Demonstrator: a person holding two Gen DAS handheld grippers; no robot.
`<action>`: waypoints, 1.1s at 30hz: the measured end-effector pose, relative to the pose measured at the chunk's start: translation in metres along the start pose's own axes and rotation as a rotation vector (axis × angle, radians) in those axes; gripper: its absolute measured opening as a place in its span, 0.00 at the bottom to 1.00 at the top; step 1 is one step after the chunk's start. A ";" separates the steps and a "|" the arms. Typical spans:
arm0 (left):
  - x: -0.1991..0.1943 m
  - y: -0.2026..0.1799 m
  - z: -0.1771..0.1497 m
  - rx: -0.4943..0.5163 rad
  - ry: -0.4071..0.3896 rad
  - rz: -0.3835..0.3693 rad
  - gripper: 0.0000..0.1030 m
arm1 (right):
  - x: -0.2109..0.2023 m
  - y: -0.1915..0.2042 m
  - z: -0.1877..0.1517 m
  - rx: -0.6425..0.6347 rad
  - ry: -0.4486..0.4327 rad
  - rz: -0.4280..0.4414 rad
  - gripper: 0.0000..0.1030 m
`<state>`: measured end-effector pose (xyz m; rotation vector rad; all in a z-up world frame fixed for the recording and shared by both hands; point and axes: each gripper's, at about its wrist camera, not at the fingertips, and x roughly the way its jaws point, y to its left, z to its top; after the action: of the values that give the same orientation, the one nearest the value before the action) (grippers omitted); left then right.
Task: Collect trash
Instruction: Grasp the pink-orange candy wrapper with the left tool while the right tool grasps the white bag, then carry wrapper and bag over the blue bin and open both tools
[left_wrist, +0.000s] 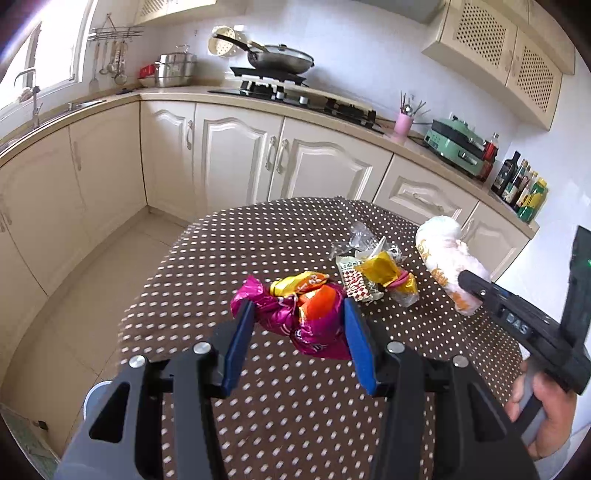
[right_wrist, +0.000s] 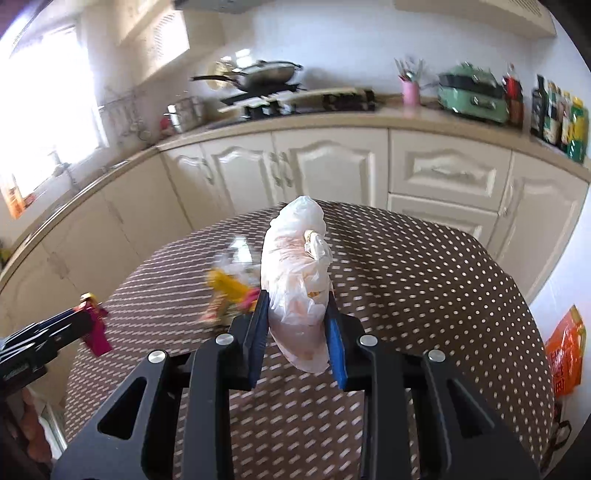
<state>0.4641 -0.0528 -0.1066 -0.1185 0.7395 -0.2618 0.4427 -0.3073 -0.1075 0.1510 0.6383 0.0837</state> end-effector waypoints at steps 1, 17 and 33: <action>-0.010 0.005 -0.002 -0.002 -0.009 0.006 0.47 | -0.006 0.009 -0.001 -0.011 -0.005 0.017 0.26; -0.138 0.175 -0.084 -0.202 -0.046 0.242 0.46 | -0.020 0.246 -0.062 -0.260 0.114 0.436 0.26; -0.133 0.330 -0.177 -0.439 0.112 0.352 0.46 | 0.054 0.402 -0.171 -0.467 0.374 0.503 0.26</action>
<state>0.3139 0.2987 -0.2155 -0.3870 0.9063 0.2354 0.3710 0.1154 -0.2076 -0.1646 0.9237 0.7536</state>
